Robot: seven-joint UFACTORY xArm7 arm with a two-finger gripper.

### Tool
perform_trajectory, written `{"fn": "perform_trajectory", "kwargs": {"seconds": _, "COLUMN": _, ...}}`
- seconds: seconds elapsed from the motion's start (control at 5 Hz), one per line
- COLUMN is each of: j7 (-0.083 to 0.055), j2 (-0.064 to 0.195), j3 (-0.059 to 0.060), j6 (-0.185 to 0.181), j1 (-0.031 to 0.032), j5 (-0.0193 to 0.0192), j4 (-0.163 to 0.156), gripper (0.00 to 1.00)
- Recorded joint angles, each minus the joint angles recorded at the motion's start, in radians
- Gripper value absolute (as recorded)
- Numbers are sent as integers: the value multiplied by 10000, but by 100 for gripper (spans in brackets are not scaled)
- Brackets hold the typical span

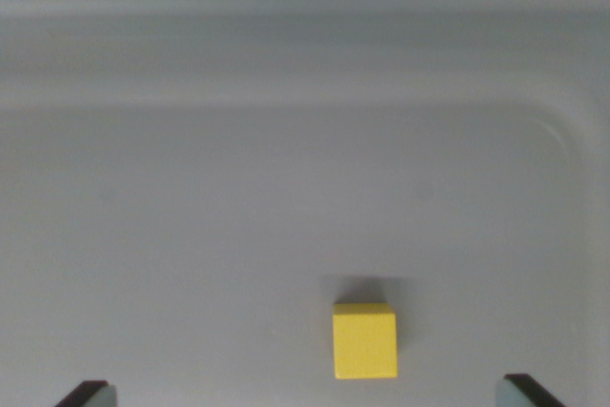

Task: Pick yellow cube

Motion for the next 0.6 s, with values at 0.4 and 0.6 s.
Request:
{"fn": "perform_trajectory", "kwargs": {"seconds": 0.4, "j7": -71, "j2": 166, "j3": -26, "j6": -367, "j1": -15, "j5": 13, "j4": -276, "gripper": 0}}
{"fn": "perform_trajectory", "kwargs": {"seconds": 0.6, "j7": -153, "j2": 354, "j3": -55, "j6": -784, "j1": -33, "j5": 27, "j4": -590, "gripper": 0}}
